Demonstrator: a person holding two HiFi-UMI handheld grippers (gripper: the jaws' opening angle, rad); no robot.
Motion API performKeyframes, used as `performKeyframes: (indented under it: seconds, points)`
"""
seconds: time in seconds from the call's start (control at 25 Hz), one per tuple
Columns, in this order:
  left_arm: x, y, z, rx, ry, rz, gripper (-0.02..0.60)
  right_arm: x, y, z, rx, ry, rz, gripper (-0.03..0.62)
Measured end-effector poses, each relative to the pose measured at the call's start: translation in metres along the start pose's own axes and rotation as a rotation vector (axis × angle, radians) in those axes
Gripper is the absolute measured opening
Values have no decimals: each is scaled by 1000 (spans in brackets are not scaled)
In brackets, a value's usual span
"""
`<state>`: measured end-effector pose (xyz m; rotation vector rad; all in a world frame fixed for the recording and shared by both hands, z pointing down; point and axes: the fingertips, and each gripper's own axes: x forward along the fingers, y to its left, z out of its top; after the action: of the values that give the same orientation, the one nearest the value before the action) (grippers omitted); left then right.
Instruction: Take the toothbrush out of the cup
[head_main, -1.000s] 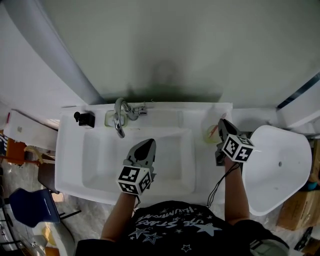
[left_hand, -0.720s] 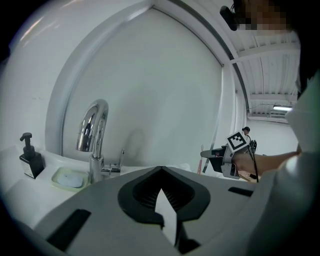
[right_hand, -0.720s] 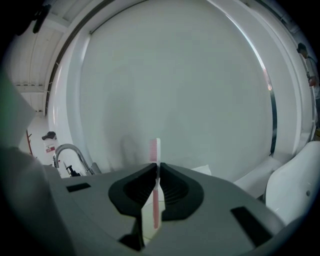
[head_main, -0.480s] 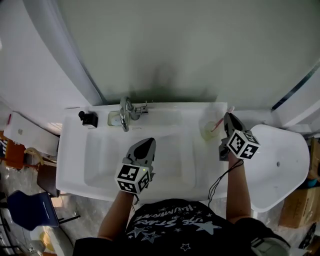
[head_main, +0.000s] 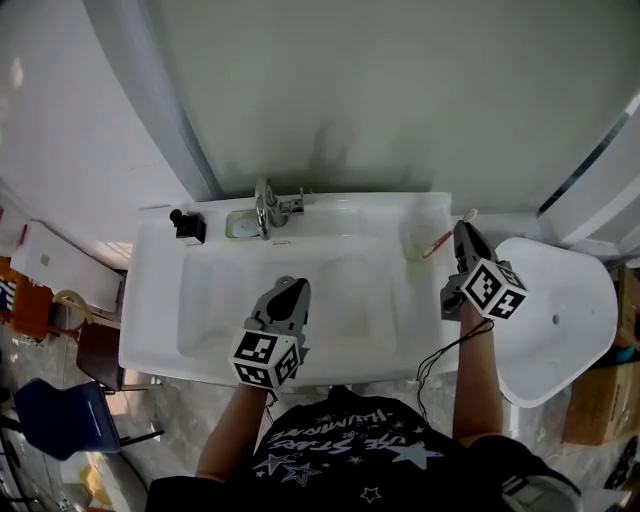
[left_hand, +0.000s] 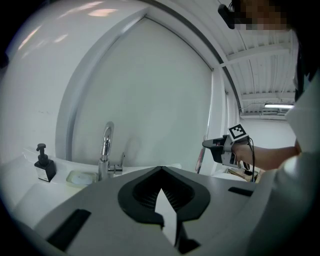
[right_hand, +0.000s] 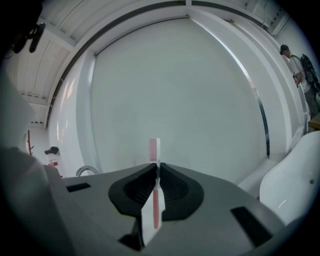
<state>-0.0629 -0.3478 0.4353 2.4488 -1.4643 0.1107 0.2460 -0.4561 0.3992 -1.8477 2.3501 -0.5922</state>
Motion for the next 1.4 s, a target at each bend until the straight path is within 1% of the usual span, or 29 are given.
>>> performKeyframes:
  seconds: [0.44, 0.76, 1.04, 1.4]
  points:
    - [-70, -15, -10, 9, -8, -24, 15, -72, 46, -38, 10, 26, 12, 34]
    - [-126, -22, -23, 3, -18, -18, 15, -122, 77, -66, 9, 44, 19, 34]
    - [-177, -24, -45, -18, -9, -10, 15, -163, 109, -96, -11, 74, 38, 34]
    - [-245, -34, -73, -35, 3, -4, 15, -223, 144, -131, -18, 93, 41, 34]
